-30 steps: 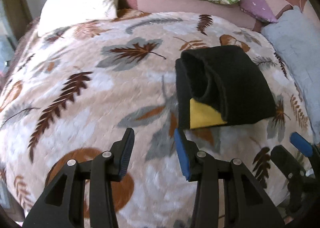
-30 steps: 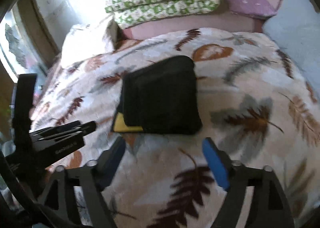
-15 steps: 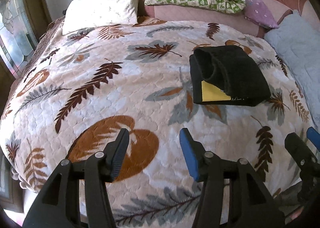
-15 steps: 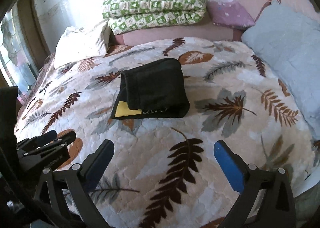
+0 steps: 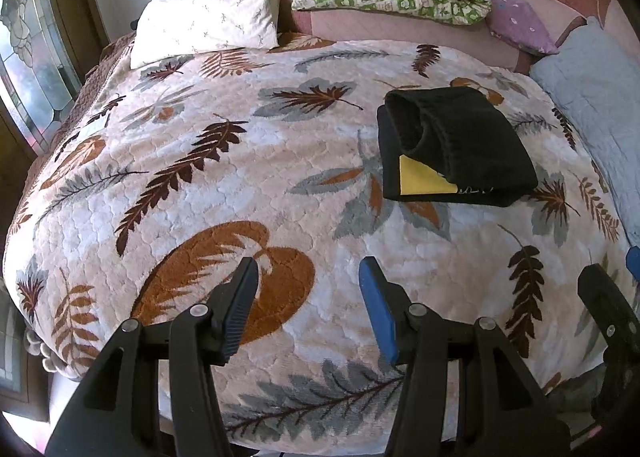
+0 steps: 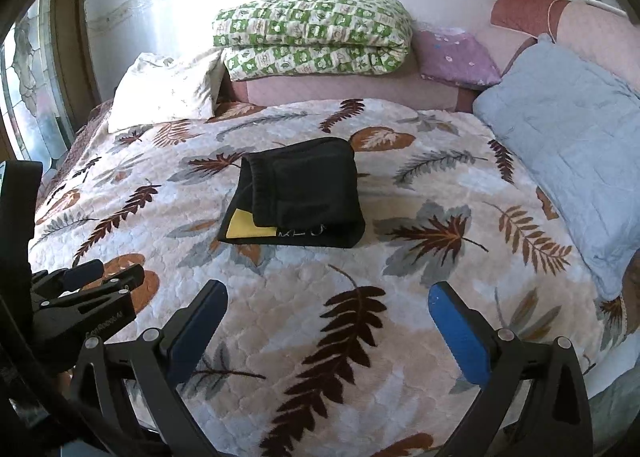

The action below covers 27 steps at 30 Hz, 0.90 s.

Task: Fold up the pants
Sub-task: 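Release the bundle with both tools and pull them back from it, then grasp the bundle again with the left tool while the right tool squares its side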

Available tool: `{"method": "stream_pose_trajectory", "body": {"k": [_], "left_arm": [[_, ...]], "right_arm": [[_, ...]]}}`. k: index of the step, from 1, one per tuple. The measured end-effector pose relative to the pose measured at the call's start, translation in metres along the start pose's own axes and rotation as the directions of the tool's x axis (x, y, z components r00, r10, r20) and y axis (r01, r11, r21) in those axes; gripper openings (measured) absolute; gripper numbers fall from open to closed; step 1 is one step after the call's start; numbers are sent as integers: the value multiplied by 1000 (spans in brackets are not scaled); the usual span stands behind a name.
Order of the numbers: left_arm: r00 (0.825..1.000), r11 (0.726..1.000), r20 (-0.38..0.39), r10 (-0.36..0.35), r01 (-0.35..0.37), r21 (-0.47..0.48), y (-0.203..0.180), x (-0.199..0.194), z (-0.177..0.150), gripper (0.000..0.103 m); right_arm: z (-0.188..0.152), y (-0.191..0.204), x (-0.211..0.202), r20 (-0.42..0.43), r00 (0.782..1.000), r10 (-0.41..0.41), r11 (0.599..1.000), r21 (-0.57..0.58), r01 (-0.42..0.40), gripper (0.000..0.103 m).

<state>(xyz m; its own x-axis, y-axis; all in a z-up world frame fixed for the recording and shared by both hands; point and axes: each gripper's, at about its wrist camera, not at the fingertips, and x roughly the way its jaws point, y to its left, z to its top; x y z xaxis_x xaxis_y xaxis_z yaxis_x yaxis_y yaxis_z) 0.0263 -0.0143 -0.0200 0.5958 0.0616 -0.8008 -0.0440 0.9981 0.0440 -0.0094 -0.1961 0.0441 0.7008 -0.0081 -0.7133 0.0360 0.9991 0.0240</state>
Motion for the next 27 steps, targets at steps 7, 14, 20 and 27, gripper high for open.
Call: {"method": "stream_pose_trajectory", "body": {"k": [7,14,20,27], "left_arm": [[1000,1000,8,10,-10,15,-7,3,5,51],[999,999,-40,-12,13,29,-12,24,27,51],[978,993,-171,-118,117,-16,-7,67,80,51],[932,971,-275,-236,235,-39,-9,122,124,51]], "right_arm": [[4,-2,3,1,1000,19,1000,-12,-19,101],[26,-28,18,-15,993,115,993,35,-115,101],[78,-78,85,-103,945,310,944,154,-292,101],[94,-106,205,-200,800,567,790,408,-458,101]]}}
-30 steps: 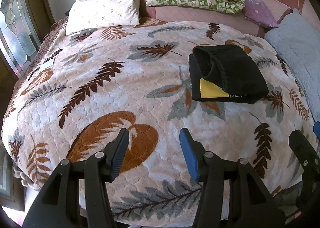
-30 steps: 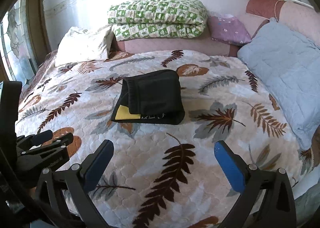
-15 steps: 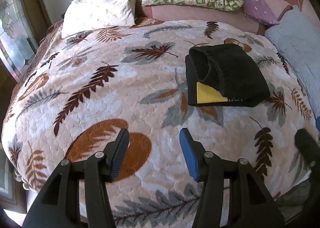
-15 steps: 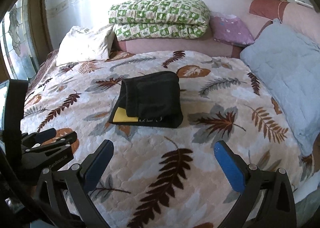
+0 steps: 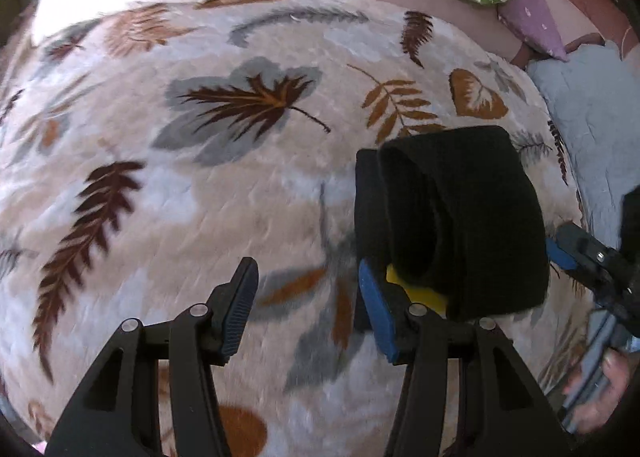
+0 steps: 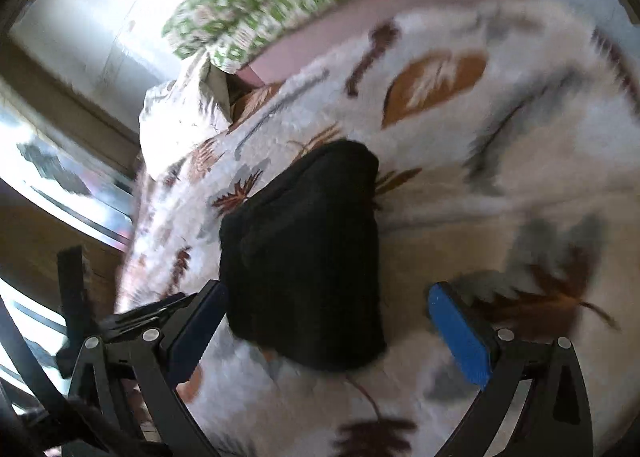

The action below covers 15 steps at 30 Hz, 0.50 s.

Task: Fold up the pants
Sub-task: 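Grasp the bundle again with the left tool while the right tool squares its side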

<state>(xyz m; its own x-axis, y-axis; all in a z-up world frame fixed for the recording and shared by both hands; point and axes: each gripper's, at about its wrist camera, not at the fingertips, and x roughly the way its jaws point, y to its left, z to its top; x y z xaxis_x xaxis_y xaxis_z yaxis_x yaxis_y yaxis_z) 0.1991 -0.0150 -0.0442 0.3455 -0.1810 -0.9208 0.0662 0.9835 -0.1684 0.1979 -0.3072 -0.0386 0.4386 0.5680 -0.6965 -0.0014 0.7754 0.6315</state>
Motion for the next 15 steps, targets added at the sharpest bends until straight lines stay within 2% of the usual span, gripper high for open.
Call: {"method": "stream_pose_trajectory", "body": {"k": [5,9,12,14,15], "left_arm": [[991,995,-89,-98,99,9,0,30,8,51],[988,990,-69,-139,140,7,-2,41,12,54],[979,979,-26,-204,204,-28,-3,40,10,58],[945,946,-39,-324,321,-51,-3,40,7,58],[916,917,-60,-397,393,-69,-5,41,4,58]], "right_arm": [[12,-21,32,-60,990,129,991,48,-126,101],[14,-26,46,-80,979,186,982,52,-183,101],[14,-26,51,-92,972,216,976,50,-212,100],[12,-23,53,-104,965,242,970,36,-240,97],[12,-21,54,-114,961,251,968,36,-248,91]]}}
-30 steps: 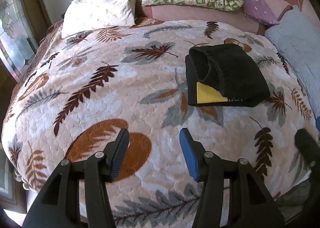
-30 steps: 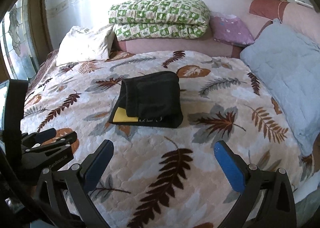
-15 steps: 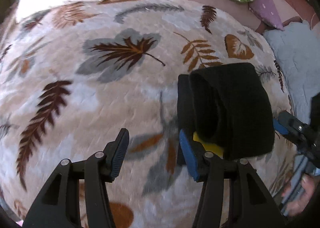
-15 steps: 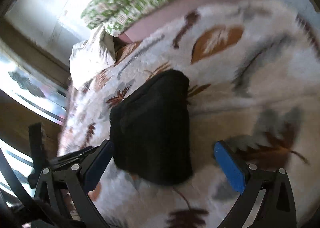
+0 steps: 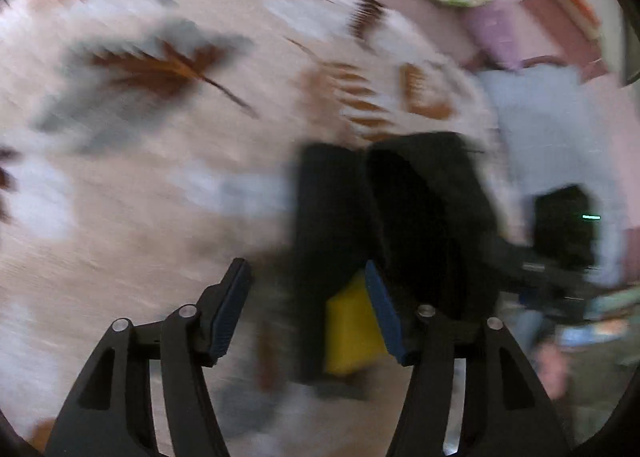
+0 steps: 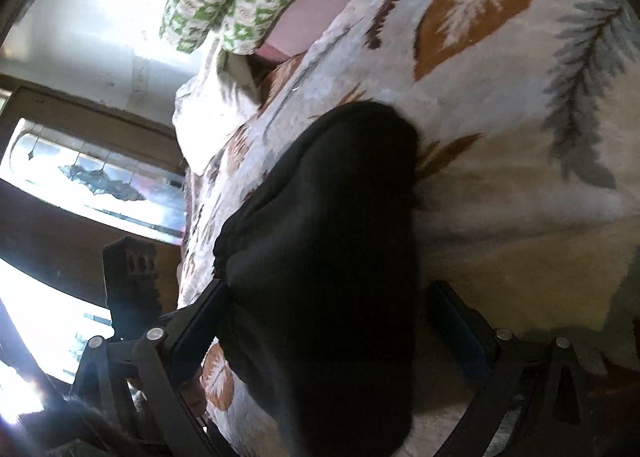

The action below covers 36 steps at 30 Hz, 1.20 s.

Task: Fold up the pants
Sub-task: 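Grasp the bundle again with the left tool while the right tool squares its side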

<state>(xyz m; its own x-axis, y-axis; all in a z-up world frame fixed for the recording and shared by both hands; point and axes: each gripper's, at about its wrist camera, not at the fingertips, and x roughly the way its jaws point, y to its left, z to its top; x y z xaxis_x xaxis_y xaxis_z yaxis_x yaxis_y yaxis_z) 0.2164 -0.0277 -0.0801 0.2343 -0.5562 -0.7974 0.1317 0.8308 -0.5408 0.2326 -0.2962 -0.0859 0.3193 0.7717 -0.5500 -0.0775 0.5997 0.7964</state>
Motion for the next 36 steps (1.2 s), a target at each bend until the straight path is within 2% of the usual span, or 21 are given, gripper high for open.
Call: {"method": "stream_pose_trajectory", "body": {"k": [1,2,3,4,6,9,11,13,14,15,16,18,20,23,29,32,36], "left_arm": [[1000,1000,-16,-20,20,3,-3,4,-4,59],[1000,999,-7,23,-22,43,-8,7,-6,59],[999,995,3,48,-48,85,-12,9,-8,59],[999,995,14,41,-42,91,-12,7,-10,59],[999,997,42,34,-37,67,-9,-3,-11,59],[995,989,57,86,-92,117,-9,-4,-6,59],[997,992,38,64,-67,103,-4,1,-1,59],[998,995,53,30,-35,93,-2,0,0,57],[998,996,57,14,-19,90,-2,1,0,39],[998,996,51,-26,22,82,-1,2,0,31],[998,997,56,-37,34,66,-1,2,1,29],[996,997,73,-44,40,62,-1,-1,-1,24],[994,997,82,-66,61,55,-1,-4,0,19],[989,994,103,-103,99,44,0,-16,0,18],[983,995,155,-97,89,54,-1,-38,14,18],[981,996,175,-80,72,49,4,-49,30,18],[983,999,182,-11,4,43,12,-45,57,18]], "right_arm": [[-1,1,1,-3,1000,-10,1000,-4,10,89],[-2,2,0,5,1000,-22,1000,-15,22,88],[-3,1,-1,9,1000,-27,1000,-10,27,82],[-4,-4,-4,16,1000,-21,1000,12,21,75],[-5,-12,-9,24,1000,12,999,47,-13,70],[-3,-15,-8,8,999,34,998,53,-35,69],[0,-13,-5,-10,999,35,998,46,-34,70],[1,-16,-6,-9,999,39,998,44,-39,67],[1,-16,-6,-5,999,39,998,49,-38,64],[1,-18,-7,-4,999,37,998,56,-37,57],[-1,-20,-9,1,999,39,997,63,-39,52],[-4,-18,-13,20,999,42,998,53,-43,49],[-8,-16,-18,34,999,43,998,42,-45,48],[-8,-9,-22,53,996,65,997,33,-67,47],[5,19,-26,78,994,72,997,-9,-71,47],[19,35,-20,83,995,63,997,-38,-60,47],[41,42,2,77,996,36,999,-43,-32,47]]}}
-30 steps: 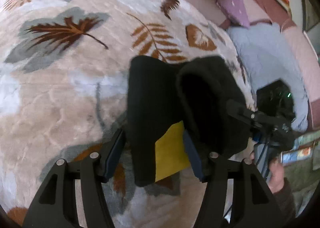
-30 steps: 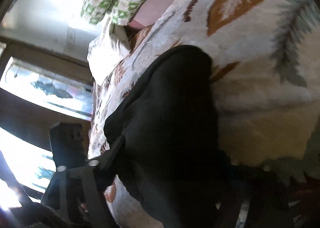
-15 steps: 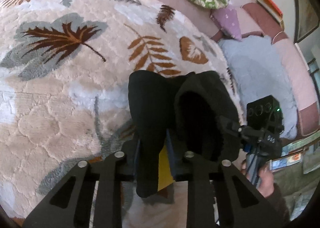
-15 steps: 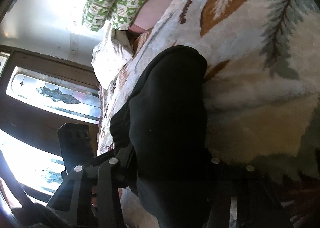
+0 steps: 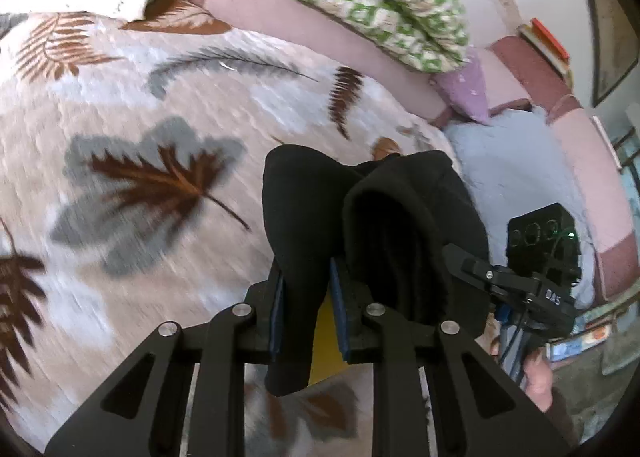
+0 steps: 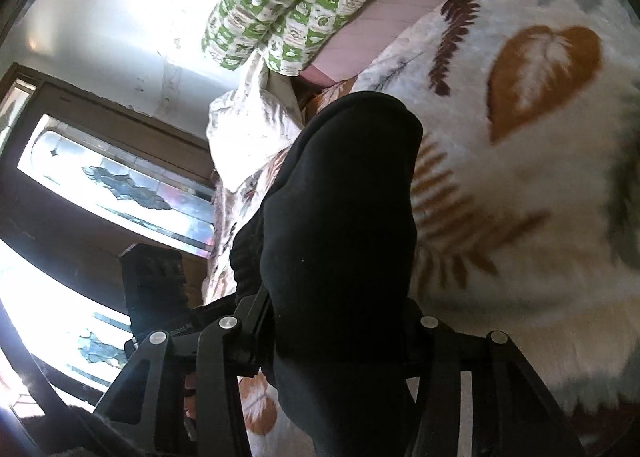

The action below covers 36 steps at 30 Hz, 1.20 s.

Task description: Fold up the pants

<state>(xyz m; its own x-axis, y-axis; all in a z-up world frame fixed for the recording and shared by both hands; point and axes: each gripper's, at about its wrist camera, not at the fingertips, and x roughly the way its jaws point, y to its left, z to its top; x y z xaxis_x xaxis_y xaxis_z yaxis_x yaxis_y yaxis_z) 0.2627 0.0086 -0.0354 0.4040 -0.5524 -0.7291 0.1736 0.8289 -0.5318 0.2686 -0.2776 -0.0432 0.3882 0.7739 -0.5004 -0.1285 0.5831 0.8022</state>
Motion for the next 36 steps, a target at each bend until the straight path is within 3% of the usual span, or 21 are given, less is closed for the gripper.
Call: {"method": "stream_pose_trajectory", "body": {"k": [7,10,12,17,19,20,23,26,29,32,36], "left_arm": [[995,997,-69,69,-72,-31,30,39,14,19],[994,996,-59,91,-93,-18,33,40,12,29],[993,994,-54,106,-107,-16,32,35,11,29],[986,987,-34,163,-163,-2,26,11,4,29],[972,972,-24,234,-234,5,22,-1,-4,29],[963,963,-12,269,-269,16,18,-8,-12,29],[910,908,40,414,-415,57,3,-27,-39,29],[840,837,87,535,-541,79,-10,-44,-73,32],[792,790,137,595,-608,79,-17,-60,-101,41],[773,774,176,609,-628,78,-22,-76,-124,41],[788,798,179,589,-602,27,-20,-94,-138,41]], "right_arm": [[16,-16,43,-22,996,-85,996,2,85,50],[12,-22,52,-34,988,-152,988,-5,152,60],[13,-22,46,-17,984,-175,985,3,175,69],[8,-9,6,55,975,-217,976,23,216,70],[-2,4,-17,87,963,-256,966,4,257,73],[-10,18,-27,105,948,-302,952,-22,306,74],[-41,58,-42,148,895,-420,894,-99,436,85],[-84,96,-42,212,794,-569,779,-172,604,92],[-120,123,-31,269,689,-672,658,-208,723,96],[-148,144,-29,344,638,-689,596,-233,769,98],[-176,169,-34,417,607,-677,559,-245,792,99]]}}
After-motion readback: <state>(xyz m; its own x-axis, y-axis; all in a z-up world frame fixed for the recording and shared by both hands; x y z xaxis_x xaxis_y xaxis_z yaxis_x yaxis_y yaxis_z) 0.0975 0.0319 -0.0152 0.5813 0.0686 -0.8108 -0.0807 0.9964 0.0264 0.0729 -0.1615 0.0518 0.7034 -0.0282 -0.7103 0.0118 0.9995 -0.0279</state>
